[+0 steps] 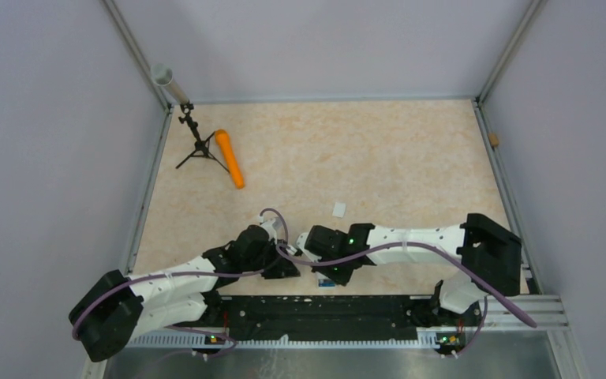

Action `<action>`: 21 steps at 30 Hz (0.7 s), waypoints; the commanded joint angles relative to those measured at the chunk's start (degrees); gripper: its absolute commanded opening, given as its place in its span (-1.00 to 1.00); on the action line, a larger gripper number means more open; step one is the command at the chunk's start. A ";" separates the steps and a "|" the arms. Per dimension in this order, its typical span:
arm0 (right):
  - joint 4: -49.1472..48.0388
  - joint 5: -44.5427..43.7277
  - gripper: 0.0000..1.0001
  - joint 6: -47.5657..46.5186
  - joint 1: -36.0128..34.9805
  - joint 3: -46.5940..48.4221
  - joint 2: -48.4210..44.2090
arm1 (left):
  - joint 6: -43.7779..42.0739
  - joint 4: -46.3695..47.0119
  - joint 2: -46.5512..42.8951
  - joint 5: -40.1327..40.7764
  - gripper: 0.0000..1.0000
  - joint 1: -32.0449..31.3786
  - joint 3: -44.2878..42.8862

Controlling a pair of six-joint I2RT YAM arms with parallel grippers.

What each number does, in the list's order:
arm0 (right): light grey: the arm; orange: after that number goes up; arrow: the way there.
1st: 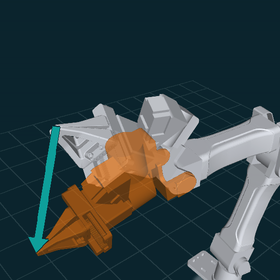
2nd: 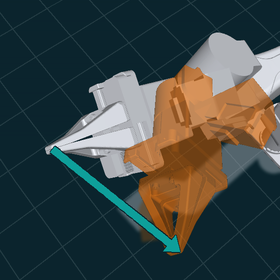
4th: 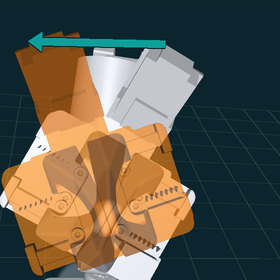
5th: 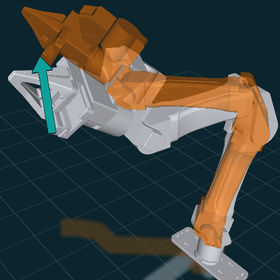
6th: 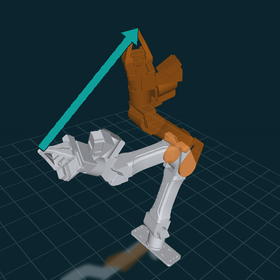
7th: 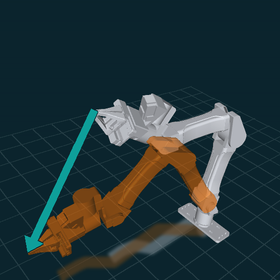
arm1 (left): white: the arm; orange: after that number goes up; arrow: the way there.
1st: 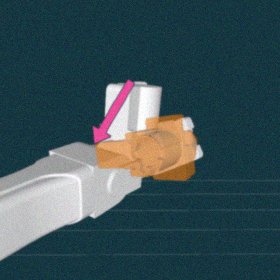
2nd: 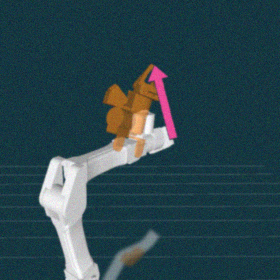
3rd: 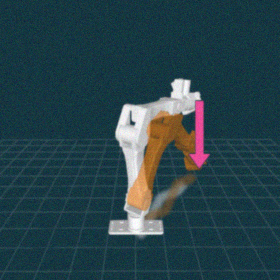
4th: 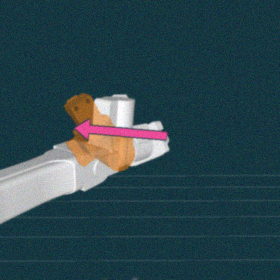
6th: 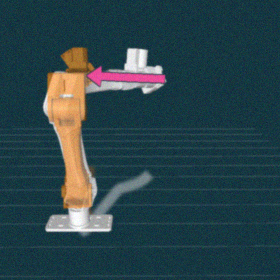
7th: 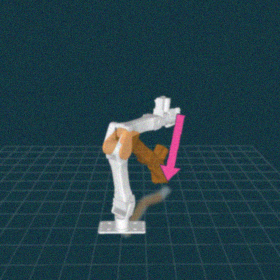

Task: Load the batteries into the remote control

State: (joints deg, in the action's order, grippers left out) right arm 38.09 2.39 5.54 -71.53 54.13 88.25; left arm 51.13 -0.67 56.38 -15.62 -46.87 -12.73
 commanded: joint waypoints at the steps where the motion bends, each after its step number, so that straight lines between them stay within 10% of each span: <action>1: 0.11 -1.04 -0.88 -0.47 -1.27 3.08 1.11 | -0.07 2.13 -0.53 -0.12 -0.37 0.27 1.08; 21: -3.65 -5.36 -0.46 3.22 -1.86 1.28 -5.73 | -0.55 5.32 2.04 -3.18 -0.28 0.24 0.90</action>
State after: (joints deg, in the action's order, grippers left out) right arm 37.26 -0.03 6.33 -72.60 55.24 88.05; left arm 51.13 1.91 57.10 -17.15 -46.83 -12.21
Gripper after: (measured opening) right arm 0.266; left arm 0.358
